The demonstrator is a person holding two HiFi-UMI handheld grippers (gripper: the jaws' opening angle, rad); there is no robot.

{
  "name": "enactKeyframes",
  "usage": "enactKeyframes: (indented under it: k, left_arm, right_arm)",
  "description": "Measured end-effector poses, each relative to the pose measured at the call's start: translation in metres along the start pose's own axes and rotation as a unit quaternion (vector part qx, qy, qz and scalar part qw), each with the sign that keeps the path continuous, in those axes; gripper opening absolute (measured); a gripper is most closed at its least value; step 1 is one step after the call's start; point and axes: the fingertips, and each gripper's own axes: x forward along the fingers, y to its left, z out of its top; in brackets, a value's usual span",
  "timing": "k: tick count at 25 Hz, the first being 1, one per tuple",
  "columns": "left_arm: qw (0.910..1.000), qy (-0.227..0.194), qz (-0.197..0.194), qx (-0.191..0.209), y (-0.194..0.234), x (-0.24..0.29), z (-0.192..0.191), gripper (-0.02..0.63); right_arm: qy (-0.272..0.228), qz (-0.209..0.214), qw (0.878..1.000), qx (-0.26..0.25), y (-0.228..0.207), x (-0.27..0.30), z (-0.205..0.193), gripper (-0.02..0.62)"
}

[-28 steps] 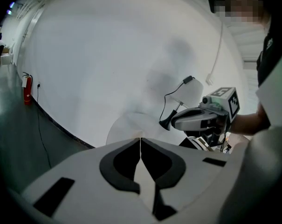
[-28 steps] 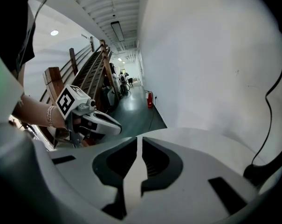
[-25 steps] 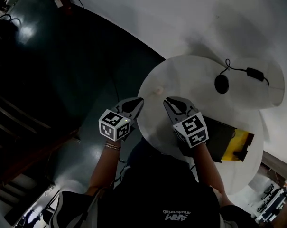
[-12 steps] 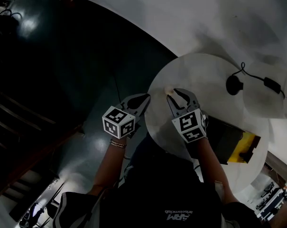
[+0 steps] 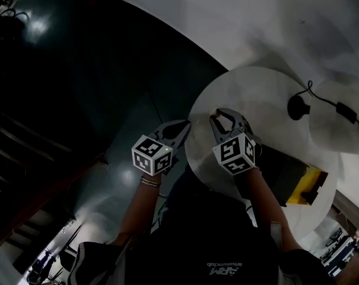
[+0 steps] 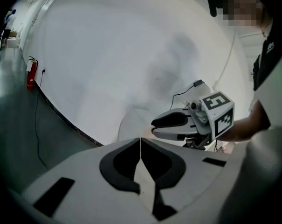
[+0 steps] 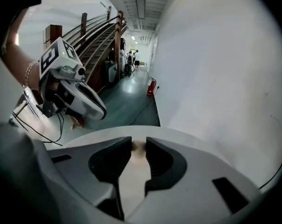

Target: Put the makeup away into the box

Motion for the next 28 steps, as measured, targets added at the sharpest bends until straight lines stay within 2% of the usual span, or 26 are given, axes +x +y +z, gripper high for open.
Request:
enactKeyframes:
  k: [8, 18, 28]
  left_arm:
    - [0.9999, -0.005, -0.001, 0.010, -0.001, -0.004, 0.005, 0.021]
    - [0.9993, -0.012, 0.003, 0.034, -0.011, -0.011, 0.017, 0.021]
    - [0.9976, 0.005, -0.022, 0.065, -0.051, -0.012, 0.007, 0.021]
  right_arm:
    - [0.005, 0.002, 1.000, 0.012, 0.000, -0.004, -0.001, 0.058]
    - [-0.036, -0.027, 0.999, 0.022, -0.009, -0.040, 0.018, 0.055]
    - [-0.062, -0.055, 0.996, 0.041, -0.012, -0.086, 0.010, 0.057]
